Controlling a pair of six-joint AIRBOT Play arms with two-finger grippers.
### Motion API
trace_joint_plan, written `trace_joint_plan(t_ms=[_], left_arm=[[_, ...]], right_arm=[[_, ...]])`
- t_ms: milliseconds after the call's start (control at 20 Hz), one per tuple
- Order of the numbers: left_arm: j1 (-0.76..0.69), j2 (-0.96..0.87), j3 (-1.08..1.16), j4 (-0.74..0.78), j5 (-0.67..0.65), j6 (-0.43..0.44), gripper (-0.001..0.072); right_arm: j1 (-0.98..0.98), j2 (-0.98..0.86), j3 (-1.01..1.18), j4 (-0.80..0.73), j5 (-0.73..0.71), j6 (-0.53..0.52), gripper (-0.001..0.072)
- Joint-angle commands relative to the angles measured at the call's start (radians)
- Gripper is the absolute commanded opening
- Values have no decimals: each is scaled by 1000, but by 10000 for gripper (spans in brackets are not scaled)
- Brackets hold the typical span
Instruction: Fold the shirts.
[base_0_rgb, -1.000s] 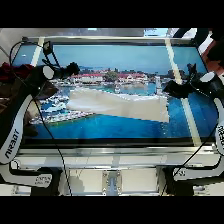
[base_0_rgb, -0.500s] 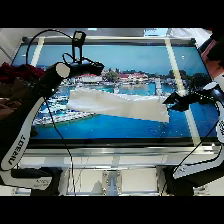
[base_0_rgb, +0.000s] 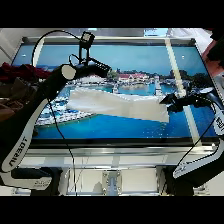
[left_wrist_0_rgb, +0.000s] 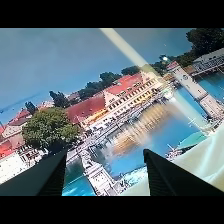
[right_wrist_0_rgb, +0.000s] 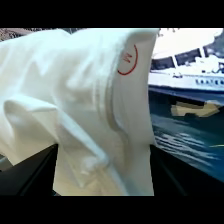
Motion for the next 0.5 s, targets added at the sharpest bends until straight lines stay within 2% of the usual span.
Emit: trace_joint_plan(t_ms=[0,350,400,450], left_arm=[[-2,1,1,-2,-6,-11,554],[-1,-2,1,-1,-8,-18,537],[-1,-6,1,-1,-10,-20,498],[-1,-13,1,-1,-12,-22,367]], right_arm=[[11,-24,-1,-3,-42,-8,666],[122,-54,0,23,-39,-9,653],[123,-53,0,41,-35,-9,583],[121,-53,3,60,-27,-9,472]])
